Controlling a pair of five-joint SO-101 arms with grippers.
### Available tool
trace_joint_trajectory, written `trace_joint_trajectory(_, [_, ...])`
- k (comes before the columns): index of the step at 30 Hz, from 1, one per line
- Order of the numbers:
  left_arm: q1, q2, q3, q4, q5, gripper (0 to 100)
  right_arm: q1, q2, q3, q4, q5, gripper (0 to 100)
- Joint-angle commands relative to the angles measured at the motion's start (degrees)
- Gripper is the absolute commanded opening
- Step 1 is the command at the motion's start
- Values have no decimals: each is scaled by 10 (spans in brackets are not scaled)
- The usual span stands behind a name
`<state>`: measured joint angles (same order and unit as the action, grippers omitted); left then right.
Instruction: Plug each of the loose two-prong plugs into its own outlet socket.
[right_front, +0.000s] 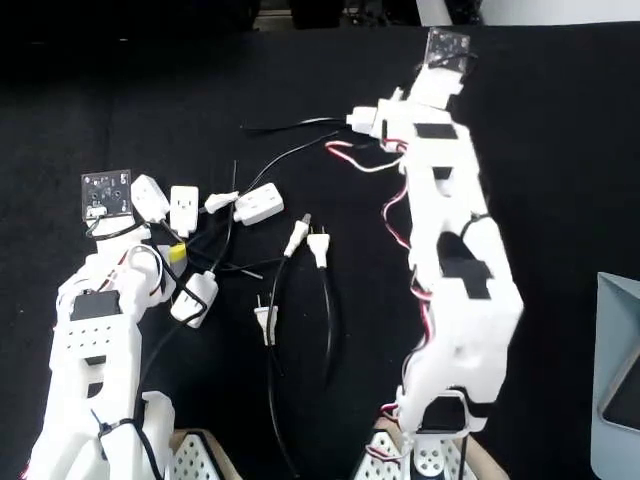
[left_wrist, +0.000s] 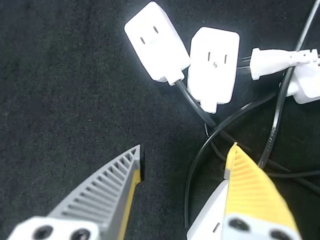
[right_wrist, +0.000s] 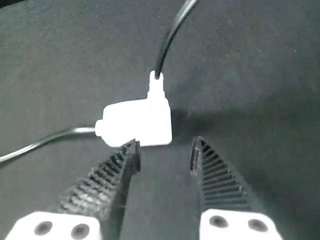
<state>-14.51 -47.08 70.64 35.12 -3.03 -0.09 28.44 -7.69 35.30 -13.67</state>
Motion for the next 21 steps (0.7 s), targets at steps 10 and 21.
trace_joint_trajectory(10, [-7,-15,-5,-8,6,267,-151,-312,178,209,35,163])
trace_joint_trajectory(21, [-7,-18,3,-11,4,267,-200,-371,381,208,160,166])
